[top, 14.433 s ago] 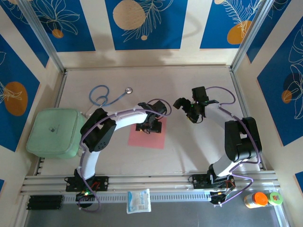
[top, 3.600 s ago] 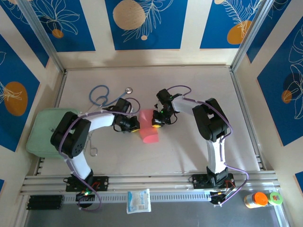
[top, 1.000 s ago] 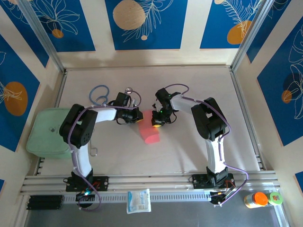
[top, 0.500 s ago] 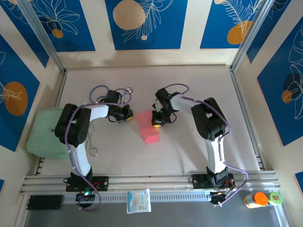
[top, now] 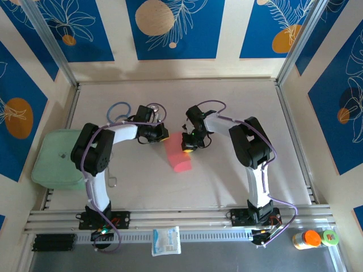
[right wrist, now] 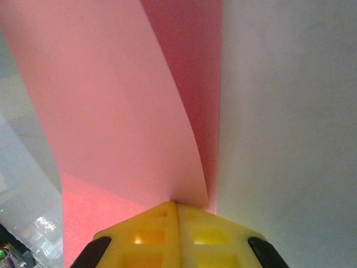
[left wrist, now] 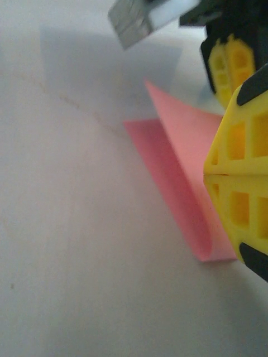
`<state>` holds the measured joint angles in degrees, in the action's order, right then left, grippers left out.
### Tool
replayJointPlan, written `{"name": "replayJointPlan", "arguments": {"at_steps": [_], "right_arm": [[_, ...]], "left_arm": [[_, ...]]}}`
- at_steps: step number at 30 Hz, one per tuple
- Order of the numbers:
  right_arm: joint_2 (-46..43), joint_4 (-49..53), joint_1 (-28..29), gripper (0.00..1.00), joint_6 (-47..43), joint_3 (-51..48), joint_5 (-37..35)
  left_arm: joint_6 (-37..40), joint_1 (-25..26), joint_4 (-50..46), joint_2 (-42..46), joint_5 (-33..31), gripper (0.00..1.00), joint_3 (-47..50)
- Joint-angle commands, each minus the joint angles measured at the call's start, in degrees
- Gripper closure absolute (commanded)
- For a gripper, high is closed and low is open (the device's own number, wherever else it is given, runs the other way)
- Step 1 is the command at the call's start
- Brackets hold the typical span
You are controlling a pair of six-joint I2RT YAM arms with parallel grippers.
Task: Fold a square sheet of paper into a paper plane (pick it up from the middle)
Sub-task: First fold the square sheet of paper in half at the center of the table.
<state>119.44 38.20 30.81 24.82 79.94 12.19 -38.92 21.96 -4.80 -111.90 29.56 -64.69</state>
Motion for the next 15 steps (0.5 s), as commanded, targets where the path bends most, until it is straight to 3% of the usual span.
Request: {"name": "replayJointPlan", "arguments": {"at_steps": [1,8,15], "right_arm": [[7.04,4.96,-0.44,0.93,-0.73,-4.17,-17.06],[6.96,5.32,-0.35,0.93,-0.98,-3.32,-18.03],[7.11,5.53,-0.31,0.93,-1.74,-1.47,-16.87]], "left_arm": [[0.14,-1.31,-0.53,-2.44,-0.76,0.94,-1.57],[5.63,-6.83,-7.63,-3.26,-6.70,0.95,-4.16],[4.48,-5.68,-5.08,4.84,0.27,0.94,-1.17]]}}
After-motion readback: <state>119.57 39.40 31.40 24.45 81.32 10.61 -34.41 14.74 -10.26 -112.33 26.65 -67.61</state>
